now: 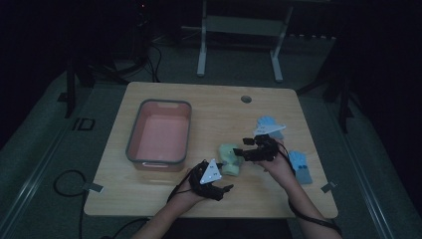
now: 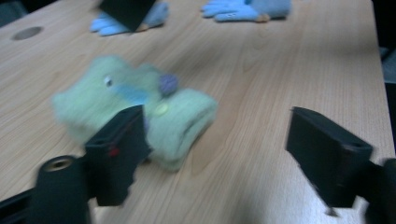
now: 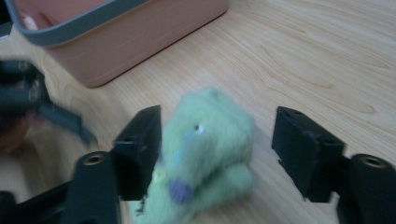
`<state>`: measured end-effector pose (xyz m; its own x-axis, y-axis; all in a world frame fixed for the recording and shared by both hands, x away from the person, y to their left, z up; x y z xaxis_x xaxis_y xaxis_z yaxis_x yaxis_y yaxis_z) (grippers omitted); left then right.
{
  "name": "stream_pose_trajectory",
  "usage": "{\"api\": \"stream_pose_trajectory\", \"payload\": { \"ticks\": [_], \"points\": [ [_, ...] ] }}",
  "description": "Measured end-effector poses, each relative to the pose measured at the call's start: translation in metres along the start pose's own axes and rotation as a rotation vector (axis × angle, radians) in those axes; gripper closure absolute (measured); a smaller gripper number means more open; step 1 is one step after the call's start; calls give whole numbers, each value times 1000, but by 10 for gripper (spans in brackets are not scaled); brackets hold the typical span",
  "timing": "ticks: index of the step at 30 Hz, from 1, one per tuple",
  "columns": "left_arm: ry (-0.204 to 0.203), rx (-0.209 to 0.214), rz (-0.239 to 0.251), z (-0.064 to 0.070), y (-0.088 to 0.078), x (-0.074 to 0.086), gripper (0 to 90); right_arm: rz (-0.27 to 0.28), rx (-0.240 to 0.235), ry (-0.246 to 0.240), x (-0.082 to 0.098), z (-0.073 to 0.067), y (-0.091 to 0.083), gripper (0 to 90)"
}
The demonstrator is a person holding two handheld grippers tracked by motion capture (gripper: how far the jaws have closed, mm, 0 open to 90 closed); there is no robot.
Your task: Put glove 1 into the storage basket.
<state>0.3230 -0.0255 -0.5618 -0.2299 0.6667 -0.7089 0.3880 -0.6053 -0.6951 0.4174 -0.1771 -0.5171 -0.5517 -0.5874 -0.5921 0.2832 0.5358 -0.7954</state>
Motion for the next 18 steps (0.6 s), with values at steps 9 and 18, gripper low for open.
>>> {"api": "stream_pose_trajectory", "payload": {
  "ticks": [9, 18],
  "points": [
    [79, 24, -105, -12, 27, -7, 308, -66, -82, 59, -14, 16, 36, 324],
    [127, -1, -160, -19, 35, -1, 396, -185, -132, 91, 0, 23, 66, 388]
  ]
}}
Point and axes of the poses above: each handheld gripper's, and its own axes: y roughly forward along the jaws, x roughly out of its underside, z roughly to its right, the point moved 5 cm from there along y, roughly forward along the jaws, and after that the axes turned 14 degrees about -z, right-handed, at the moved point
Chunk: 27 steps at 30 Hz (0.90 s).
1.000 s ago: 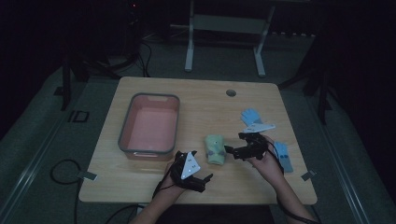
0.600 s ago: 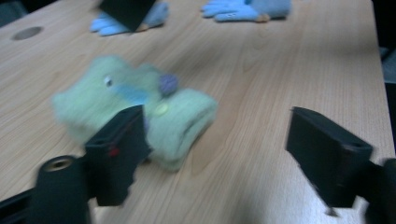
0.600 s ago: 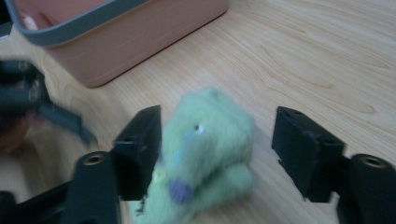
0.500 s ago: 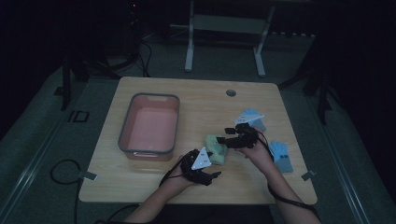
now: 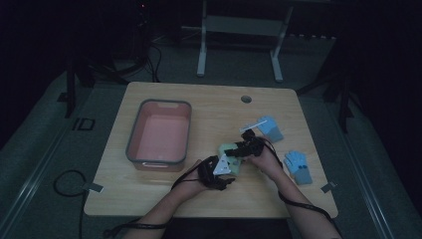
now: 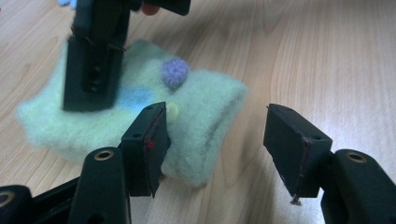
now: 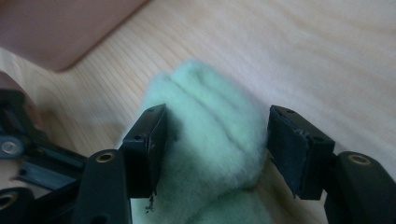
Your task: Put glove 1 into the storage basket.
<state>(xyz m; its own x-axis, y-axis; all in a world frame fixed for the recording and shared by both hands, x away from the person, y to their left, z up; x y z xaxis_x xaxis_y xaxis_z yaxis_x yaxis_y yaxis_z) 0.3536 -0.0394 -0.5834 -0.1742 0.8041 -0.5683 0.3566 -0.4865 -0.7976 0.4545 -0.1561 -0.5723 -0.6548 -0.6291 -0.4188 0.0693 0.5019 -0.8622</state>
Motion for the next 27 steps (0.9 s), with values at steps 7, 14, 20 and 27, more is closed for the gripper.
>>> {"api": "stream_pose_trajectory", "payload": {
  "ticks": [7, 14, 20, 27],
  "points": [
    [36, -81, -55, -3, 7, 1, 502, -25, -62, 38, 4, 0, 7, 516],
    [21, -78, -83, -8, 2, -5, 699, -34, -49, 17, 3, -5, -1, 664],
    [26, -87, -106, -9, -7, -13, 729, -16, -40, 15, -1, -10, -11, 695],
    [28, -106, -98, -14, -28, -24, 736, 17, -43, 5, -8, -15, -29, 700]
  ]
}}
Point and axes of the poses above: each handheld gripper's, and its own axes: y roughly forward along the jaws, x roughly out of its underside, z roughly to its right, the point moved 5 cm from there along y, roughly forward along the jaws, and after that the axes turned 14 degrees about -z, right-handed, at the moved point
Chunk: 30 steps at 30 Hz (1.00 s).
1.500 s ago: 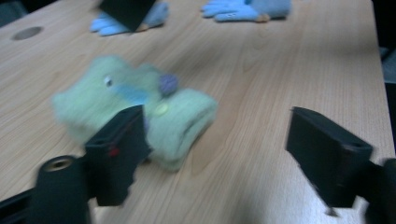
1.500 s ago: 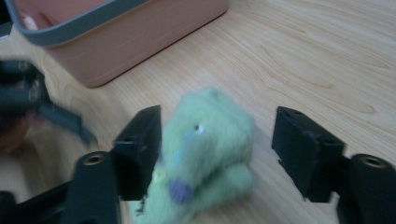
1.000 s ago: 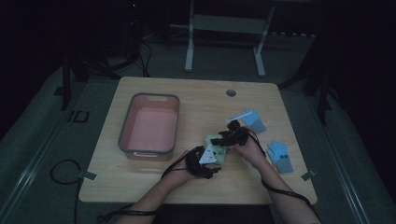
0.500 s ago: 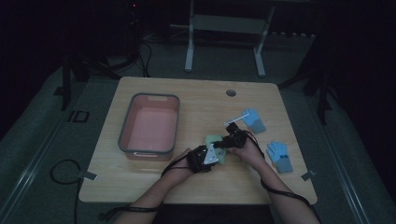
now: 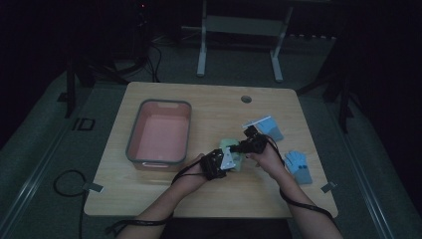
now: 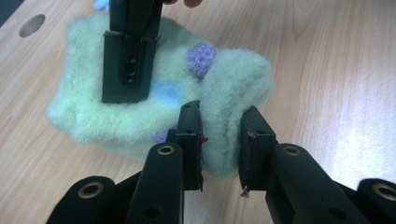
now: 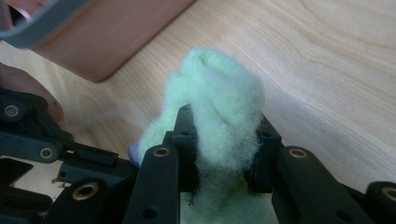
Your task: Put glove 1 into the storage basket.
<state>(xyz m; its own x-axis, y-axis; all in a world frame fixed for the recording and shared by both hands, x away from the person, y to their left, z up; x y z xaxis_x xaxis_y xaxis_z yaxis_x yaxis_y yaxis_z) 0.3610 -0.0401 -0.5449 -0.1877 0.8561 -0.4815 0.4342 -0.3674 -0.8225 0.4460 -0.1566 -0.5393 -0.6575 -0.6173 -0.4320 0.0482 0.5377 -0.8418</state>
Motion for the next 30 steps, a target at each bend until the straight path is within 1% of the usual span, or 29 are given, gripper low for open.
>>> {"api": "stream_pose_trajectory", "payload": {
  "ticks": [4, 5, 7, 10, 17, 19, 23, 30],
  "points": [
    [-1, -6, 1, -4, -11, -4, 737, 16, 1, -9, -6, -6, -10, 703],
    [4, -16, 1, -5, -14, -5, 737, 19, 1, -17, -7, -7, -12, 703],
    [5, -23, 3, -8, -20, -6, 737, 29, 5, -22, -11, -10, -17, 704],
    [-2, -25, 7, -13, -30, -8, 737, 43, -1, -26, -18, -14, -24, 704],
    [0, -65, 4, -25, -51, -10, 737, 64, -4, -47, -37, -24, -37, 705],
    [-6, -67, 8, -30, -56, -8, 737, 67, -3, -53, -43, -28, -40, 705],
    [-15, -88, 8, -38, -67, -4, 737, 74, 0, -65, -57, -36, -43, 706],
    [-37, -113, -3, -52, -86, 10, 737, 72, -3, -104, -83, -53, -42, 706]
  ]
}}
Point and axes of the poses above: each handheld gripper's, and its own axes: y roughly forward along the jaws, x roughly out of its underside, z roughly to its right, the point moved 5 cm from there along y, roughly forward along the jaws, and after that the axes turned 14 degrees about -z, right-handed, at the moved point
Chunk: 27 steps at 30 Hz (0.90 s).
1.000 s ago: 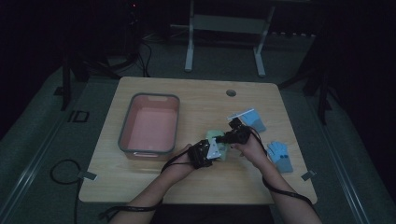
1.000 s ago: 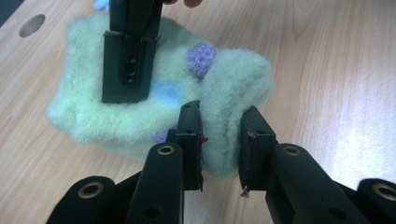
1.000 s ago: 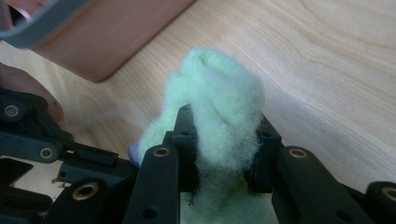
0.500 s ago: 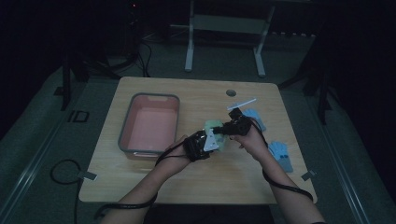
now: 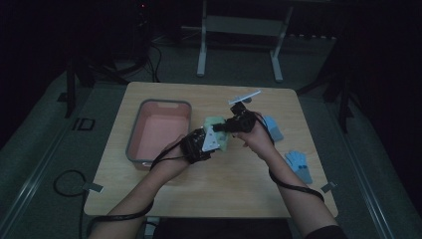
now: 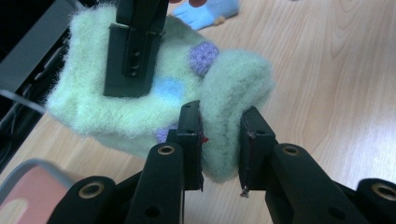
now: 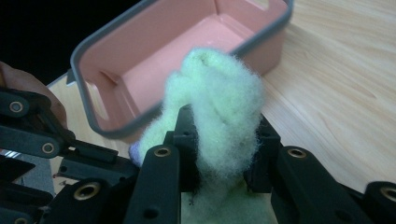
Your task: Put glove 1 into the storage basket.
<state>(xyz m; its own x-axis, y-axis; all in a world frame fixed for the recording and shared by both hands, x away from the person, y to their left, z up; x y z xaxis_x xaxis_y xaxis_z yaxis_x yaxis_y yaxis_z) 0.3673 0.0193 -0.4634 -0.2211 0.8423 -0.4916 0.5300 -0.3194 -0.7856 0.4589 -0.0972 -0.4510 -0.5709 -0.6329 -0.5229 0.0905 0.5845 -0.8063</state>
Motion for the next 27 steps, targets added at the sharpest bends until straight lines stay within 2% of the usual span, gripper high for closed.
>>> {"api": "stream_pose_trajectory", "payload": {
  "ticks": [19, 27],
  "points": [
    [-69, -69, -62, -36, -34, 54, 738, -6, -50, -74, -67, -39, 37, 706],
    [-82, -88, -120, -47, -41, 83, 740, -25, -84, -99, -88, -53, 63, 706]
  ]
}}
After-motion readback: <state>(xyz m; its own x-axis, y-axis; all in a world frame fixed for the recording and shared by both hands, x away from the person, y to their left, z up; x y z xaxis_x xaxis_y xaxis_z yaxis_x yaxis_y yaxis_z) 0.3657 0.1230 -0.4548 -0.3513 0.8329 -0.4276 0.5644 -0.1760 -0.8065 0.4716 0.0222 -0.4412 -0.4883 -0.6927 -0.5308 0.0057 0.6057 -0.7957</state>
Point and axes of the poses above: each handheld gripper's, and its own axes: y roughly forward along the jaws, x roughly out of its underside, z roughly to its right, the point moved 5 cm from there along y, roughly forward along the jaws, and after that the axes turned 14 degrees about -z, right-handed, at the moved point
